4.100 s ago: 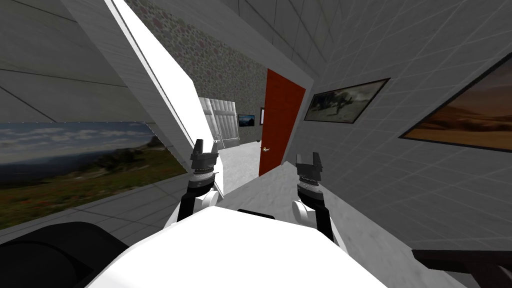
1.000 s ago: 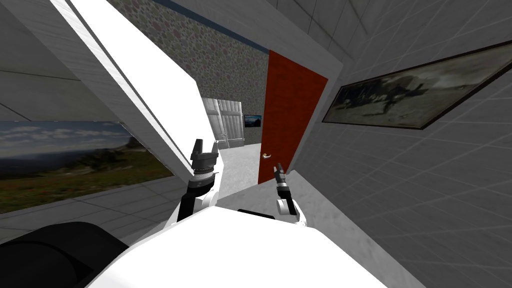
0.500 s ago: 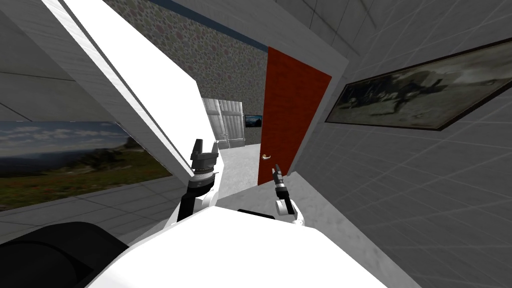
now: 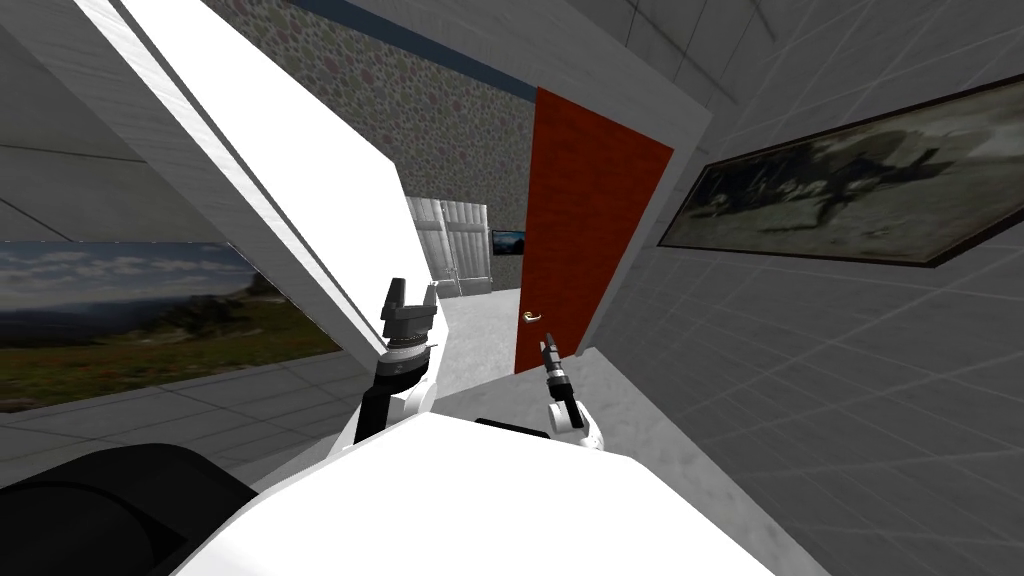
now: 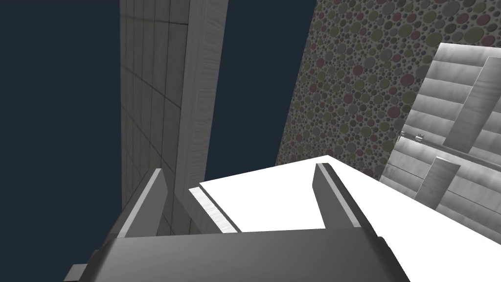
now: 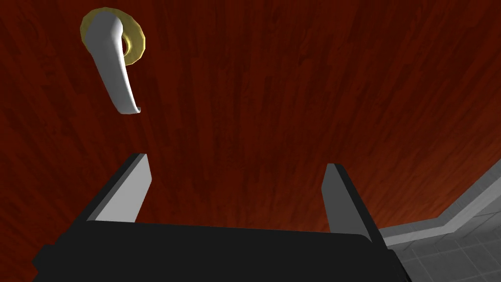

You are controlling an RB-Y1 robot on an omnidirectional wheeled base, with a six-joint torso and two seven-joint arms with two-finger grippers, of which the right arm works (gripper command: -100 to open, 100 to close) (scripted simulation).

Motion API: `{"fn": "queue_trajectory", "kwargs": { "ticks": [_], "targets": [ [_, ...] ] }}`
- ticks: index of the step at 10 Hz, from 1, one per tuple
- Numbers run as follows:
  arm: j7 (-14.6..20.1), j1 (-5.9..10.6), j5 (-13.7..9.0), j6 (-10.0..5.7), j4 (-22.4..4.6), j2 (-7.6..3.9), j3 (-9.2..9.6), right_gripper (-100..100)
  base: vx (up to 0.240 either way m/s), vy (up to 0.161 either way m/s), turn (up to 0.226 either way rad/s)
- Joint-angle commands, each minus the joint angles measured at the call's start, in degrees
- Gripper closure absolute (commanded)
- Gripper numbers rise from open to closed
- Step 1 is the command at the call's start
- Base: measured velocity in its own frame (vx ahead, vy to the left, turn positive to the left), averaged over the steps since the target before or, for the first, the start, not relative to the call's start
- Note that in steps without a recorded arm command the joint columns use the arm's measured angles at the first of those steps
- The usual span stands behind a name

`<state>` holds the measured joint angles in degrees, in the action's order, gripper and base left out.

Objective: Push the door open

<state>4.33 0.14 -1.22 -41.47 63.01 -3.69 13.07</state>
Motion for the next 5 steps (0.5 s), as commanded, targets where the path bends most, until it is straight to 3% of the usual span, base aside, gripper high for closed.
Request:
{"fn": "queue_trajectory", "kwargs": {
  "ticks": [1,5],
  "targets": [
    [0.0,0.63,0.0,-0.28,-1.9,0.05,0.18,-100,0.062,-0.059,0.027],
    [-0.2,2.83,0.0,-1.2,-7.9,0.33,1.09,-100,0.045,-0.055,0.046]
  ]
}}
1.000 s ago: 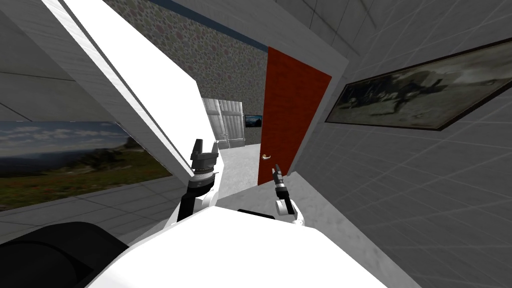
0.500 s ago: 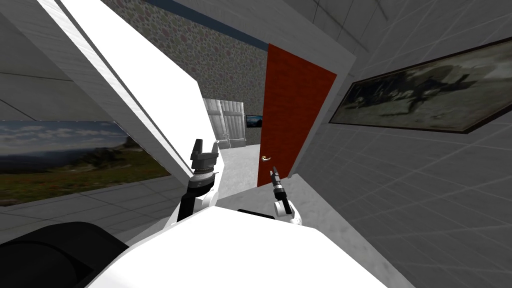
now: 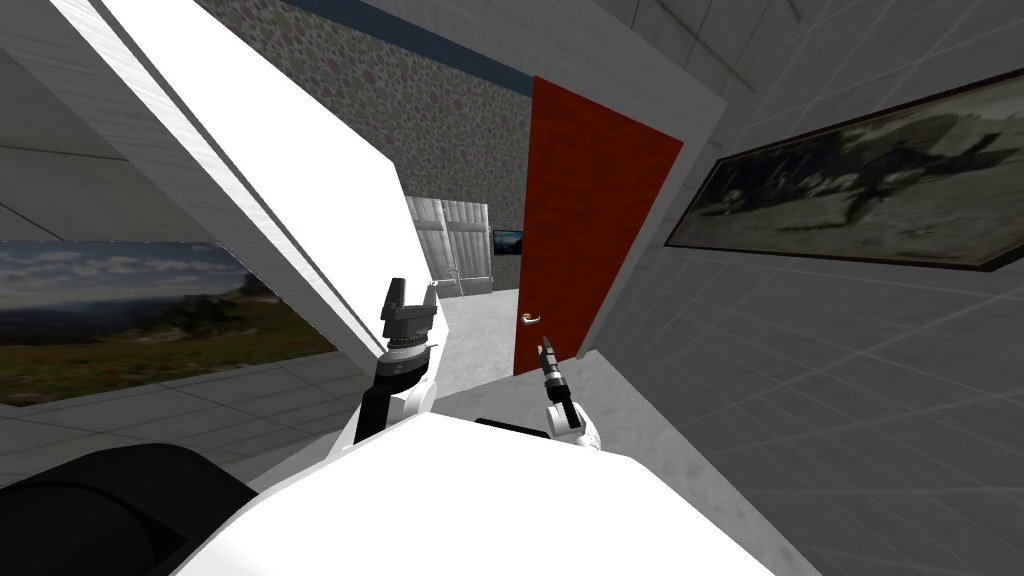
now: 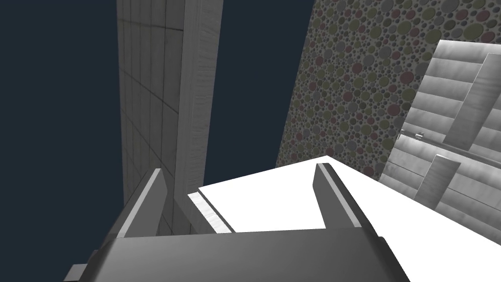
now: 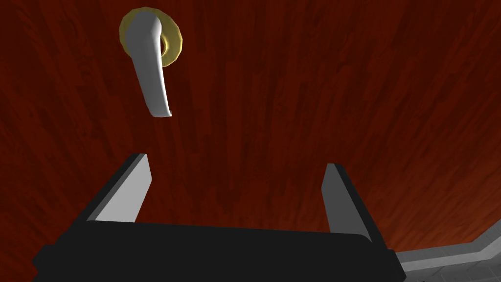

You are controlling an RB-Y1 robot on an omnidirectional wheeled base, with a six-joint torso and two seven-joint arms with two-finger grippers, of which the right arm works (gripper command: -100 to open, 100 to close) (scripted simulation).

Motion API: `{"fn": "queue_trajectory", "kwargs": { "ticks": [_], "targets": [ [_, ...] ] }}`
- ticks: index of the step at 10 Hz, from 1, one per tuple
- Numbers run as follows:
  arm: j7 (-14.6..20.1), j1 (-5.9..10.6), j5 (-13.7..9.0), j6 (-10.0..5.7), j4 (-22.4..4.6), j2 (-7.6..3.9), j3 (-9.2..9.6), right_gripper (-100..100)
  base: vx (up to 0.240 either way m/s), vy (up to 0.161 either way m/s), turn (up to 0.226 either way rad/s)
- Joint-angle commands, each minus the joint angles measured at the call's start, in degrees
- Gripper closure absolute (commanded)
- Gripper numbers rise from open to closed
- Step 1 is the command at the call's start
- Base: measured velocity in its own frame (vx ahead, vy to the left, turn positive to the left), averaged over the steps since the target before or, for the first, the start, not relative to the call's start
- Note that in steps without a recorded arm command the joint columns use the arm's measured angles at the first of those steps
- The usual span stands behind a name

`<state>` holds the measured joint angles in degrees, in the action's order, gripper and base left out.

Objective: Push the door open

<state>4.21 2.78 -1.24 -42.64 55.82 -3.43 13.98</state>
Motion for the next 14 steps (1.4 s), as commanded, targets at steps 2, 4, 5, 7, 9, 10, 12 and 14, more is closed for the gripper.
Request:
{"fn": "queue_trajectory", "kwargs": {
  "ticks": [2,4,5,7,9,10,12,14],
  "targets": [
    [-0.1,1.57,0.0,-0.59,-4.3,0.27,0.75,-100,0.071,-0.067,0.069],
    [-0.1,2.19,0.0,-0.85,-6.1,0.4,1.01,-100,0.057,-0.052,0.023],
    [-0.2,2.81,0.0,-1.11,-7.8,0.52,1.26,-100,0.065,-0.057,0.056],
    [-0.2,3.43,0.0,-1.37,-9.5,0.64,1.52,-100,0.063,-0.061,0.044],
    [-0.3,4.43,0.0,-1.79,-12.2,0.89,1.93,-100,0.045,-0.049,0.037],
    [-0.3,4.43,0.0,-1.79,-12.2,0.89,1.93,-100,0.038,-0.036,0.016],
    [-0.3,5.39,0.0,-2.19,-14.8,1.14,2.33,-100,0.043,-0.039,0.036],
    [-0.4,6.08,0.1,-2.48,-16.7,1.36,2.61,-100,0.068,-0.057,0.034]
  ]
}}
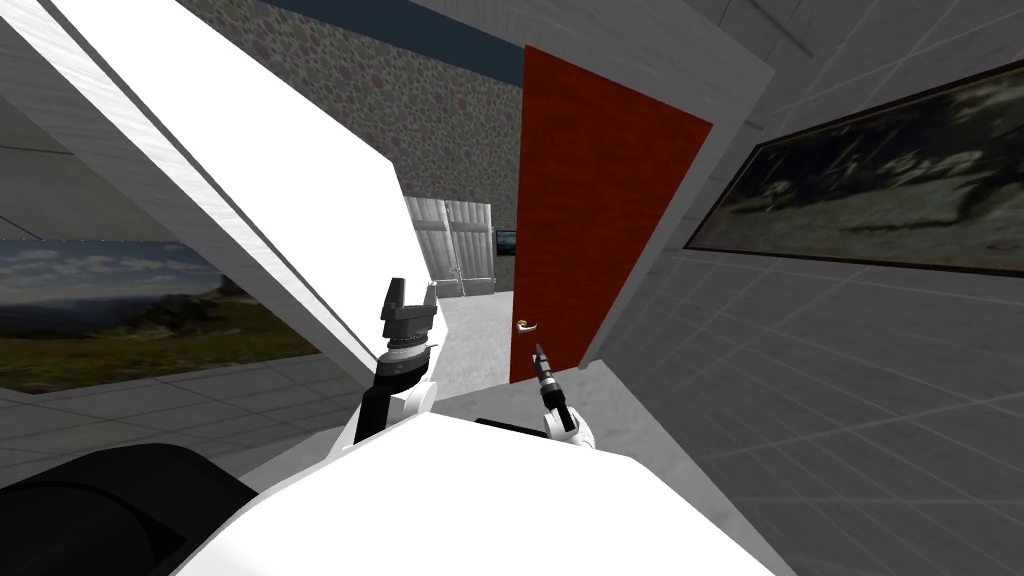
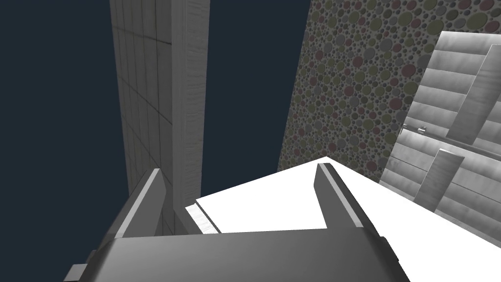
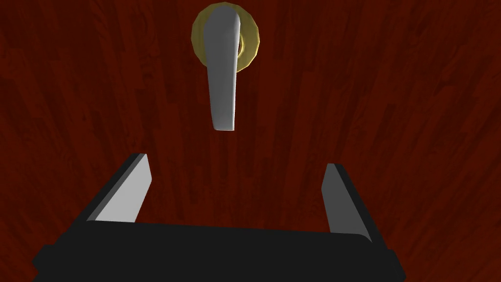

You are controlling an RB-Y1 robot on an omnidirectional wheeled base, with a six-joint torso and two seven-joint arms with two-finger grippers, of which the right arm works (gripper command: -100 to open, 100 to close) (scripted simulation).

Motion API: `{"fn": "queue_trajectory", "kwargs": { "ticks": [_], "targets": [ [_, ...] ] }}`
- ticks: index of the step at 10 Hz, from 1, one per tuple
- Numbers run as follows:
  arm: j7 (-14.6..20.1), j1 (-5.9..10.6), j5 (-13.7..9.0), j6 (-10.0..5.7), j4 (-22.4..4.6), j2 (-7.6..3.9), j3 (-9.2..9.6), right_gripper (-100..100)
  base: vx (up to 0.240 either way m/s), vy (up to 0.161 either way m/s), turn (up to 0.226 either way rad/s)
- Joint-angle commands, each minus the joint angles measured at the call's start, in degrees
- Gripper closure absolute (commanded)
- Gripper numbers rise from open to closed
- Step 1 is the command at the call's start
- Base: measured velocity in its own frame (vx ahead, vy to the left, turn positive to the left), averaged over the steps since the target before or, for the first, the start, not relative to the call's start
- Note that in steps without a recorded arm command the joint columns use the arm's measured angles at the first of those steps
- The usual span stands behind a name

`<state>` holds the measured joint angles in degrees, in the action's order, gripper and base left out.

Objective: Push the door open

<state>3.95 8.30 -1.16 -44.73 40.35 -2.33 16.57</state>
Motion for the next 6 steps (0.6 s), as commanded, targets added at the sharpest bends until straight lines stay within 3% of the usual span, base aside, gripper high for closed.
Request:
{"fn": "queue_trajectory", "kwargs": {
  "ticks": [1,4,6],
  "targets": [
    [-0.1,0.9,0.0,-0.54,-2.2,0.37,0.16,-100,0.063,-0.046,0.032],
    [-0.1,1.23,0.0,-0.68,-3.0,0.43,0.23,-100,0.03,-0.027,0.016],
    [-0.2,1.16,-0.2,-1.1,-3.4,-0.38,0.02,-100,0.156,0.043,0.028]
  ]
}}
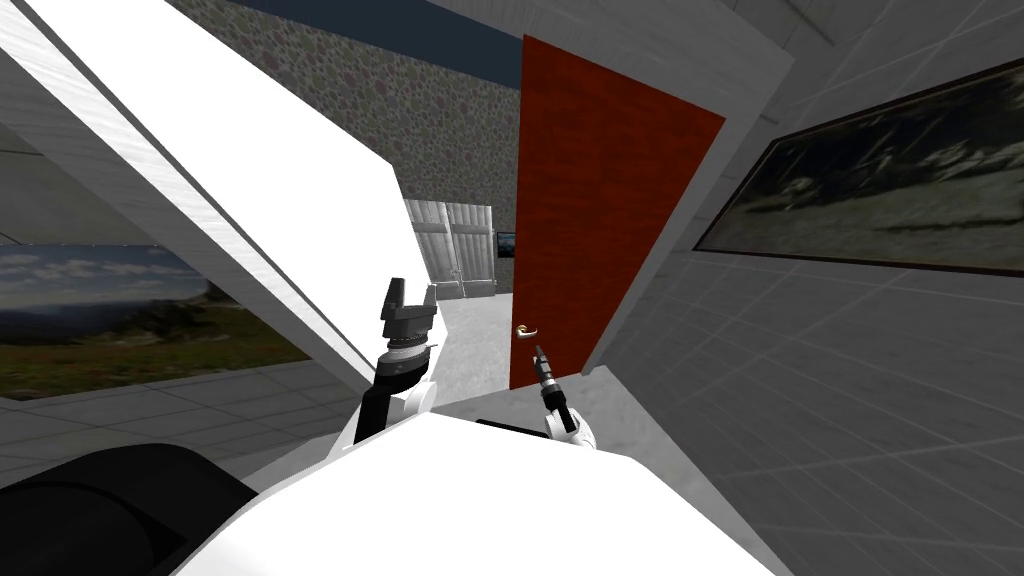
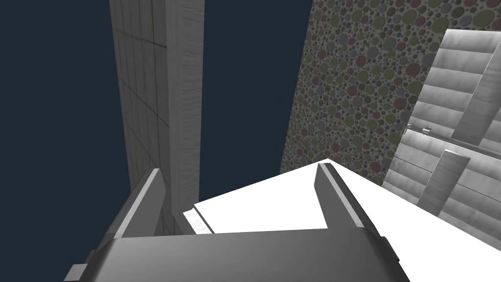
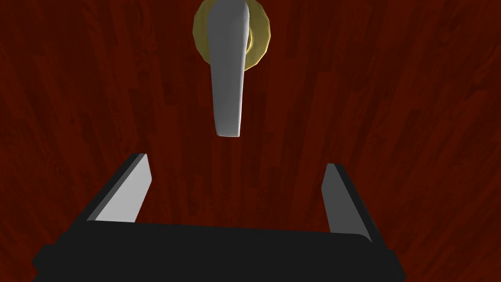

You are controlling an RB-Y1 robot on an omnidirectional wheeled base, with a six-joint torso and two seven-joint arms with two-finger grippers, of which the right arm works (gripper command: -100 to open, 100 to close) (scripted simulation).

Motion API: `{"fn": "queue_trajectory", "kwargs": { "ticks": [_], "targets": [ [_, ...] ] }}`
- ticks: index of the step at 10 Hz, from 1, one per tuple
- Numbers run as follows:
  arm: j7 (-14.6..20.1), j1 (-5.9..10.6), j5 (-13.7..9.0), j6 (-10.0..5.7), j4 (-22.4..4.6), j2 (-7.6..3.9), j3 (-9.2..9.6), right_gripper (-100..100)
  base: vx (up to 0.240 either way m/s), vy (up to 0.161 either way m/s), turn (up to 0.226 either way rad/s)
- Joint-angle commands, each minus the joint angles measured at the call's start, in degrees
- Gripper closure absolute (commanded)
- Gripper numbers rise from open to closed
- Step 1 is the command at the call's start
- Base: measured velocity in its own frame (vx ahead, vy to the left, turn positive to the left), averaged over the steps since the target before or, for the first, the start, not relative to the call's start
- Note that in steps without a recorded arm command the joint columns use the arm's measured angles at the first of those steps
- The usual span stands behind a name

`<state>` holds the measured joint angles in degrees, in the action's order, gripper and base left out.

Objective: Push the door open

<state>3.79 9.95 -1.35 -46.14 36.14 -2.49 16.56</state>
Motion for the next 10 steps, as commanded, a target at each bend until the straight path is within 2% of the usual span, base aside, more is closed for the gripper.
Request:
{"fn": "queue_trajectory", "kwargs": {
  "ticks": [1,4,7,8,9,10],
  "targets": [
    [-0.1,-0.56,0.0,0.18,0.7,-0.37,-0.05,-100,0.204,0.058,0.027],
    [-0.3,-0.75,-0.2,-0.23,0.4,-0.3,-0.33,-100,0.189,0.055,0.027],
    [-0.5,-0.93,-0.3,-0.62,0.1,0.6,-0.59,-100,0.188,0.056,0.022],
    [-0.4,-0.71,-0.3,-0.59,-0.1,0.36,-0.56,-100,0.072,0.024,0.003],
    [-0.4,-0.71,-0.3,-0.59,-0.1,0.36,-0.56,100,-0.009,-0.002,-0.004],
    [-0.4,-0.71,-0.3,-0.59,-0.1,0.36,-0.56,100,-0.023,-0.009,0.008]
  ]
}}
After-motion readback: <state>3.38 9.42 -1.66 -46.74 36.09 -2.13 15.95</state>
